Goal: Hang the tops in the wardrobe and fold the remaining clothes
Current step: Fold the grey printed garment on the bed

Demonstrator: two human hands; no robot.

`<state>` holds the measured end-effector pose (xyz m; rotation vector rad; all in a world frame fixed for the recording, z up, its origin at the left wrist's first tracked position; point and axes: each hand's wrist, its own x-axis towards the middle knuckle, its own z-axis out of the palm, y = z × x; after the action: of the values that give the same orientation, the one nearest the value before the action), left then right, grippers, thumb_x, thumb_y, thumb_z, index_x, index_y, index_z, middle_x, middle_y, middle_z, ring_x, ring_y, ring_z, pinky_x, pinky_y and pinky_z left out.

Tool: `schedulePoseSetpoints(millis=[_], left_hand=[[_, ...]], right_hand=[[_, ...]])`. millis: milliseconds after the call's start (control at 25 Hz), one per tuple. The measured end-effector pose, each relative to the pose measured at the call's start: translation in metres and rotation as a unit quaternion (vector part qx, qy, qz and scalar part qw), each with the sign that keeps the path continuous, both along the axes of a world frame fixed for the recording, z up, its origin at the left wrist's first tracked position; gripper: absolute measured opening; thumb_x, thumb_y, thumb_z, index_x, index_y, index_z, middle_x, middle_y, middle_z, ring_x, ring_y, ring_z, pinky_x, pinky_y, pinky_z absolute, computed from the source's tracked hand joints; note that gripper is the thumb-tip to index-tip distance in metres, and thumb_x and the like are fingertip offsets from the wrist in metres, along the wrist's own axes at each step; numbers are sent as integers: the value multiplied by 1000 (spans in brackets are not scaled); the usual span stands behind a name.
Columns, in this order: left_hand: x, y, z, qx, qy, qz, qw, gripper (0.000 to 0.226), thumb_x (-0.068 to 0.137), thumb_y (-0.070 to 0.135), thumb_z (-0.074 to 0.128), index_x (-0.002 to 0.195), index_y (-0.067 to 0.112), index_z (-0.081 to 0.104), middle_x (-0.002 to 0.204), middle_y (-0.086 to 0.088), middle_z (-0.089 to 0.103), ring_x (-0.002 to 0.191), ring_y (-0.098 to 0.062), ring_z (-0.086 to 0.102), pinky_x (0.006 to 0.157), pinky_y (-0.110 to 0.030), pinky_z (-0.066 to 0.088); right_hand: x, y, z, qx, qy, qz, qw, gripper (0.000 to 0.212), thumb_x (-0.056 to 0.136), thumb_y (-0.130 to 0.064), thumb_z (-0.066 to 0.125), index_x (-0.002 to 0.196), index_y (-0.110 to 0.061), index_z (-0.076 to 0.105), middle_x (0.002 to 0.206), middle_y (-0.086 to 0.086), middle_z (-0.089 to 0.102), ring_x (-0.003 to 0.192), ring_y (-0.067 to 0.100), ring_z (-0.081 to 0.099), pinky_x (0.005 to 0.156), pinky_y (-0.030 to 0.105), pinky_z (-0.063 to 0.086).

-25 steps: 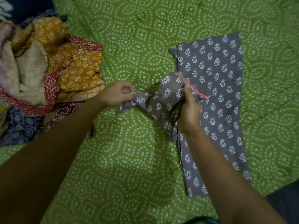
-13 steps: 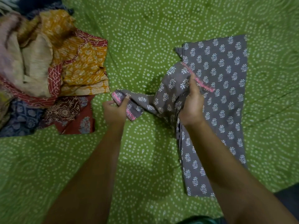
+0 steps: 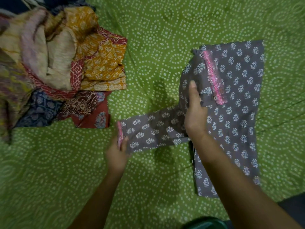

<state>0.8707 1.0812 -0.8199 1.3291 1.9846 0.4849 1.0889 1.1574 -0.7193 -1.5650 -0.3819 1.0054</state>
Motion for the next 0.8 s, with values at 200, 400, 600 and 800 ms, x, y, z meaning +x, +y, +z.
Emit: schedulePoseSetpoints(millis=[200,400,600,800], left_hand=[[-12,-24,-15,-35,-79,45,995,45,83,39,54,123,31,34,104,-11,69,84,-27,69,71,-41,55],[-14,-12,-18,-56,-126,132,982,29,92,25,44,98,7,66,98,-13,64,93,-29,61,80,-27,42],[-8,3,-15,-102,-118,194,969,43,96,38,51,82,2,71,82,-17,69,68,-16,54,58,-24,32],[-10,-1,-18,-59,-85,156,982,47,96,40,51,57,14,53,51,-4,53,49,-12,43,55,-28,35]], right_hand=[[-48,-43,-33,-113,-238,315,912,62,95,-37,52,147,-17,27,137,-6,27,117,-4,22,104,4,19],[-112,-79,-92,-115,-487,641,583,62,92,-19,11,152,-22,-6,160,-3,-14,137,28,11,104,44,25],[-126,-76,-102,-94,-477,704,519,77,90,-33,43,153,-13,3,161,3,-4,142,27,9,109,46,18],[-31,-31,-101,-71,-506,533,674,35,98,-39,39,125,-28,57,125,-3,60,114,19,44,91,36,26]])
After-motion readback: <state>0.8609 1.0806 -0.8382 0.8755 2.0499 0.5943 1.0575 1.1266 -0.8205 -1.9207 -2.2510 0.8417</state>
